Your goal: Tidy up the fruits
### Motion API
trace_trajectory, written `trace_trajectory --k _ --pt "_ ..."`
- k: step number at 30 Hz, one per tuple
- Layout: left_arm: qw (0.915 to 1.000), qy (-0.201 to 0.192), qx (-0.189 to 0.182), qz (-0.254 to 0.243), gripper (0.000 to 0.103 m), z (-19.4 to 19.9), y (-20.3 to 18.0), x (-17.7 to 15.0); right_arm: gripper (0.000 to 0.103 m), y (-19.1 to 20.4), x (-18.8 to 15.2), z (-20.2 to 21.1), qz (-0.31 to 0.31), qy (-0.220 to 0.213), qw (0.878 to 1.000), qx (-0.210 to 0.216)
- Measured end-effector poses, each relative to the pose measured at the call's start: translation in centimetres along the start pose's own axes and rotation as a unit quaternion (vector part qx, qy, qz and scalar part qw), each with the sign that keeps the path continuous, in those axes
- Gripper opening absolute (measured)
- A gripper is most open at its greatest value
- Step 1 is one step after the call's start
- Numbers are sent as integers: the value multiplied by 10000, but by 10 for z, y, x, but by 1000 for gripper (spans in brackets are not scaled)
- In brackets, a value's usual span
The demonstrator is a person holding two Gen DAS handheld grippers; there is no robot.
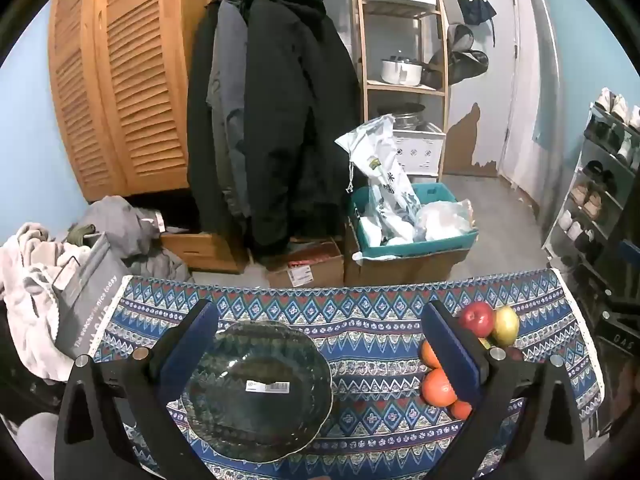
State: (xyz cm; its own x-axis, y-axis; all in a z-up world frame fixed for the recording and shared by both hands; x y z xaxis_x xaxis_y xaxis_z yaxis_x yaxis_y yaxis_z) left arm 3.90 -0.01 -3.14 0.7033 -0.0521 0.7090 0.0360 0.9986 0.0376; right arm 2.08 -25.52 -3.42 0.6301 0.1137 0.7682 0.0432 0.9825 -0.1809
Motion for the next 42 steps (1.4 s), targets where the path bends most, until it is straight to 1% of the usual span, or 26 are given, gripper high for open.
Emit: trace_trajectory --k 7,14,24,32,33,42 --pt "10000 7 -86 -38 102 -1 3 1 99 0 0 0 6 9 10000 -1" --pt "9999 -84 13 -131 102 1 -4 0 99 0 0 -1 28 15 10000 -29" --pt "9998 -82 -42 -148 102 1 -4 0 99 0 1 1 44 25 10000 -35" --pt "9998 -101 -56 -142 102 2 -5 0 99 1 -7 -3 73 49 10000 -37" --pt "9998 -109 -54 -143 102 1 -5 0 99 4 -3 -3 110 59 9999 -38" --pt "9998 -126 -82 -129 102 2 -5 0 99 2 -4 -5 106 60 9999 -46"
Point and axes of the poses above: each gripper's, at about its wrist camera, not at the fingertips, and z roughly against the way its jaws point, y to its left, x to its top, the point moved 5 cm from there along -z, roughly the way its jaws point, and after that the axes turned 6 degrees about y, right-handed, at the moved point
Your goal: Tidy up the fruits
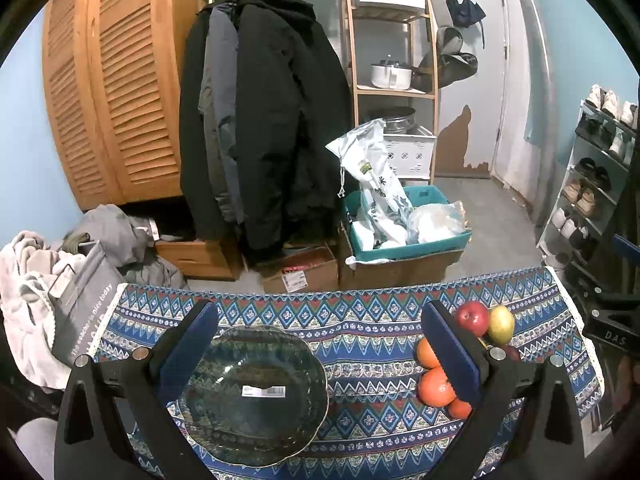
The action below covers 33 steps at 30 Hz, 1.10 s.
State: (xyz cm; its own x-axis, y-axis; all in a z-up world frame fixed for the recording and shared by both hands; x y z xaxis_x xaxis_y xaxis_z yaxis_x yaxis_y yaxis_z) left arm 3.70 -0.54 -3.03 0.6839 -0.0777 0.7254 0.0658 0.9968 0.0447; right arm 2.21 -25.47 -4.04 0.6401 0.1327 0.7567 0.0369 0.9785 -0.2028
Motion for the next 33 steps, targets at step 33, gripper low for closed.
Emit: trace_trajectory --k 33 --pt "10000 -71 -32 32 102 3 0 -1 99 -8 3 3 -59 -100 9999 -48"
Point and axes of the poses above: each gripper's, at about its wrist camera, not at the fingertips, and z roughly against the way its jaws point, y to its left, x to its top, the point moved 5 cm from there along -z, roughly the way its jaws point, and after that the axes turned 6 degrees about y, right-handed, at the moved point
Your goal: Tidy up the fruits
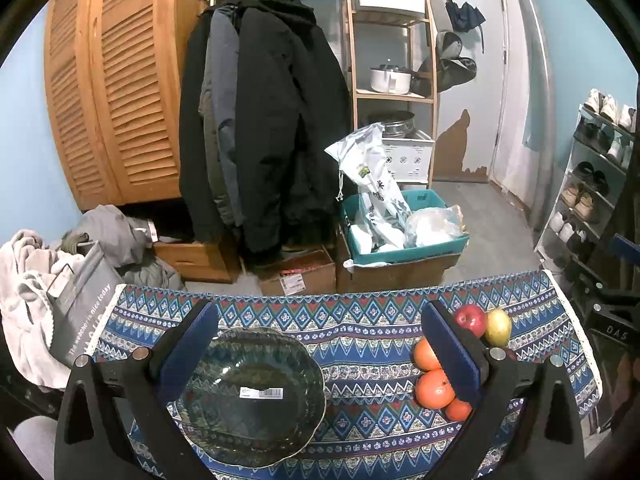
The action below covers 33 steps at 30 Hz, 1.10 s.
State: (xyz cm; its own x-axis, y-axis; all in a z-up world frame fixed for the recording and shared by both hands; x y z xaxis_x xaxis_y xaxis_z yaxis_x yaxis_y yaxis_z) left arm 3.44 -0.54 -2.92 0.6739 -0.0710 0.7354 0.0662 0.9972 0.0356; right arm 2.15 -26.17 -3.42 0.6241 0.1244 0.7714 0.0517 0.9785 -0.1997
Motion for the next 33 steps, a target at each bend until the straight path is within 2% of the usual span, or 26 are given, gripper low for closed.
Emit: trace_trajectory --k 33 --pt "9999 -55 -85 48 102 3 -2 0 99 -2 3 8 10 -134 9999 -52"
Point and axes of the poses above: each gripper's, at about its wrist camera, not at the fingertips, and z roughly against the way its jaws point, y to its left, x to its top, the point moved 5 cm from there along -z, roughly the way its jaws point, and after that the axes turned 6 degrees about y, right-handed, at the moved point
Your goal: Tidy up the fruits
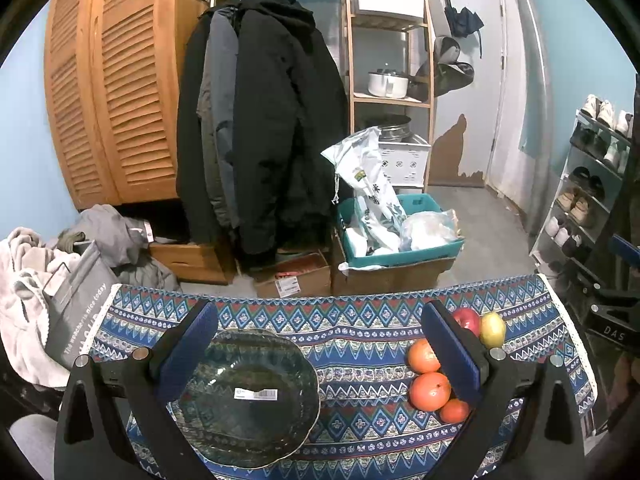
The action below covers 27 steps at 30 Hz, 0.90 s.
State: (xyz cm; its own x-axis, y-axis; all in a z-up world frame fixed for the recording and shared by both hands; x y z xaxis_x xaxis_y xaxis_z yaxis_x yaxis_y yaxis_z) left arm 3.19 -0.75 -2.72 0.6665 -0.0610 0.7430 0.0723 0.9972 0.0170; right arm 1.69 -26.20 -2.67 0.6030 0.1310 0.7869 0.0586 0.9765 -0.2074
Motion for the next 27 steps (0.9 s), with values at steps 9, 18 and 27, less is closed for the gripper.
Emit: trace_trajectory --k 9,18,27 --pt "10000 65 -12 -56 102 -4 -5 -3 99 -3 -3 -6 7 135 9999 41" --pt "9992 233 -39 -319 102 -19 -19 -11 99 -4 -14 -16 95 317 9994 62" --pt "9956 725 -192 -564 102 -51 -40 -30 99 -12 -34 -43 -11 740 9972 133"
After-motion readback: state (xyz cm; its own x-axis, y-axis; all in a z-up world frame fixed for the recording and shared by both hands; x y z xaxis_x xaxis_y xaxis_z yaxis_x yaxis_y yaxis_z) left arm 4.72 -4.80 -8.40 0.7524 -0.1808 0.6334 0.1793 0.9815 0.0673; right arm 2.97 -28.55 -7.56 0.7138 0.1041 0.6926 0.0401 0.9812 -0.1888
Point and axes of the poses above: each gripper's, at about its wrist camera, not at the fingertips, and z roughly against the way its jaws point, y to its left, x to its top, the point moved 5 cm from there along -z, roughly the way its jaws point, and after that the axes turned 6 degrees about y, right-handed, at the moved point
